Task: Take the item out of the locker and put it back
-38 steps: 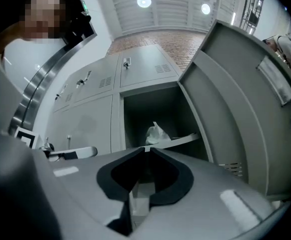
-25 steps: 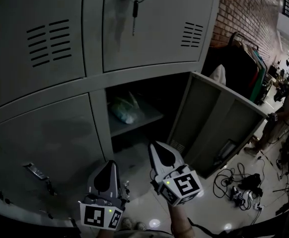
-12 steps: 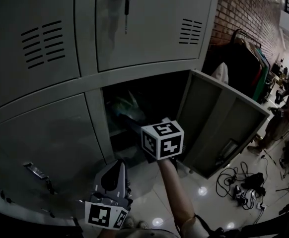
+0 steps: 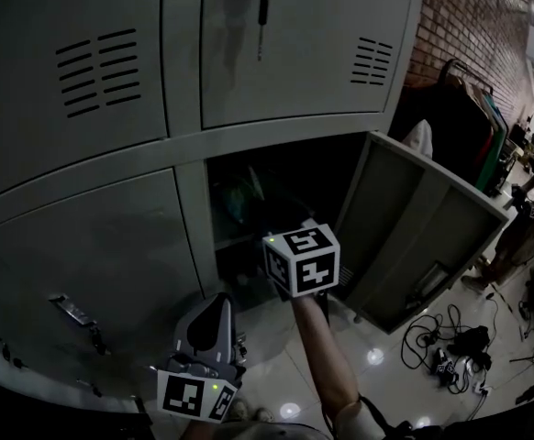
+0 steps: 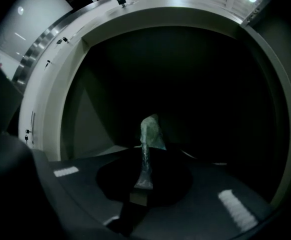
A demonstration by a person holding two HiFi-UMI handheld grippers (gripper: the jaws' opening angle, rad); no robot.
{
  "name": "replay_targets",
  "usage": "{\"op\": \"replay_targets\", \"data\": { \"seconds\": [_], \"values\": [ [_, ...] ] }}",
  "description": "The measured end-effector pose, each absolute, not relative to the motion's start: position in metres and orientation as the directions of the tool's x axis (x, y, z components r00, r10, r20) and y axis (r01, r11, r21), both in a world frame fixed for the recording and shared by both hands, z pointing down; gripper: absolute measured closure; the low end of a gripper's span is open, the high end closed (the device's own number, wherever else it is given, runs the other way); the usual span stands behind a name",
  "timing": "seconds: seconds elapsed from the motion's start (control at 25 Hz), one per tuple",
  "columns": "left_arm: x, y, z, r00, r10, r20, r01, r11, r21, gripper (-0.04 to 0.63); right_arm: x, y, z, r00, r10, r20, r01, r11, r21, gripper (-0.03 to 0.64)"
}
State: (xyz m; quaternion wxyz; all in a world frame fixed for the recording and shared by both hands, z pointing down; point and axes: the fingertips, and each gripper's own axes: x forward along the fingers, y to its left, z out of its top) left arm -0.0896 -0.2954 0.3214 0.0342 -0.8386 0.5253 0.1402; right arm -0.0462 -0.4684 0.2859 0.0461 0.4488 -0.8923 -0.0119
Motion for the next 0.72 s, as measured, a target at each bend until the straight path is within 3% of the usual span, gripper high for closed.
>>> {"op": "replay_targets", "data": {
  "seconds": [0.32, 0.72],
  "values": [
    [-0.099, -0.296, 0.323, 0.384, -0.884, -0.268, -0.901, -0.422, 0.1, 0.591, -0.04, -0.463, 0.274, -0.588, -0.809, 0.008, -0.808, 0.588, 0.047, 0.597],
    [-0.114, -0.293, 0.31, 0.345, -0.895, -0.282, -0.921, -0.381, 0.085, 0.591, 0.017, -0.349, 0.241, -0.59, -0.762, -0.268, -0.779, 0.624, -0.058, 0.597]
  ]
}}
